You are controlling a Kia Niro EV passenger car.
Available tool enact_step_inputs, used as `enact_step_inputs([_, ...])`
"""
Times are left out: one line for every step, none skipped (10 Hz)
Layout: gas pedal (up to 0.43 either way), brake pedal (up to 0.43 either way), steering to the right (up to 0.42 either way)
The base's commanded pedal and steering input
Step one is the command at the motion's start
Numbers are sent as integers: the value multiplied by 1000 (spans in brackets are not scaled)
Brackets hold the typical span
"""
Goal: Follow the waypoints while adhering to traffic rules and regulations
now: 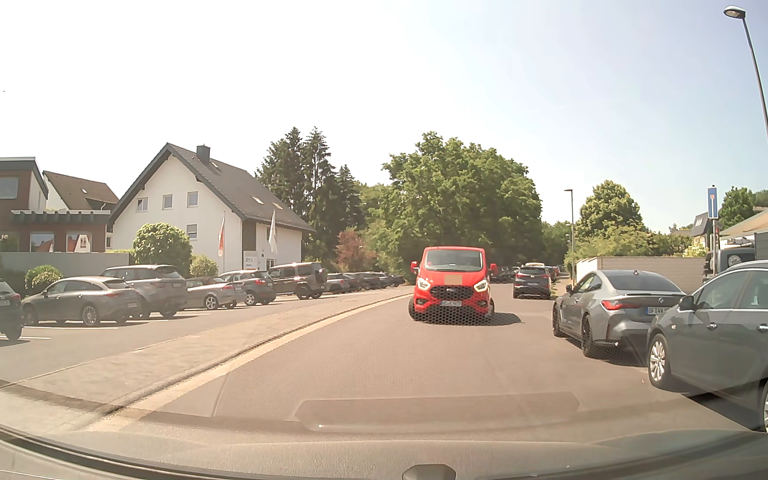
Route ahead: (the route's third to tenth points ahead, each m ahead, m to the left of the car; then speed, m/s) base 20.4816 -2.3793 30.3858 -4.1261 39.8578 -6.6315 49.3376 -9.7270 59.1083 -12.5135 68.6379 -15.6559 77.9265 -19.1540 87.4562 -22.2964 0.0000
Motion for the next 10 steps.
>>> enact_step_inputs([0,201,646])
enact_step_inputs([0,183,654])
enact_step_inputs([0,79,658])
enact_step_inputs([0,0,660])
enact_step_inputs([0,0,667])
enact_step_inputs([0,0,676])
enact_step_inputs([0,0,683])
enact_step_inputs([0,0,687])
enact_step_inputs([0,0,694])
enact_step_inputs([0,0,697])
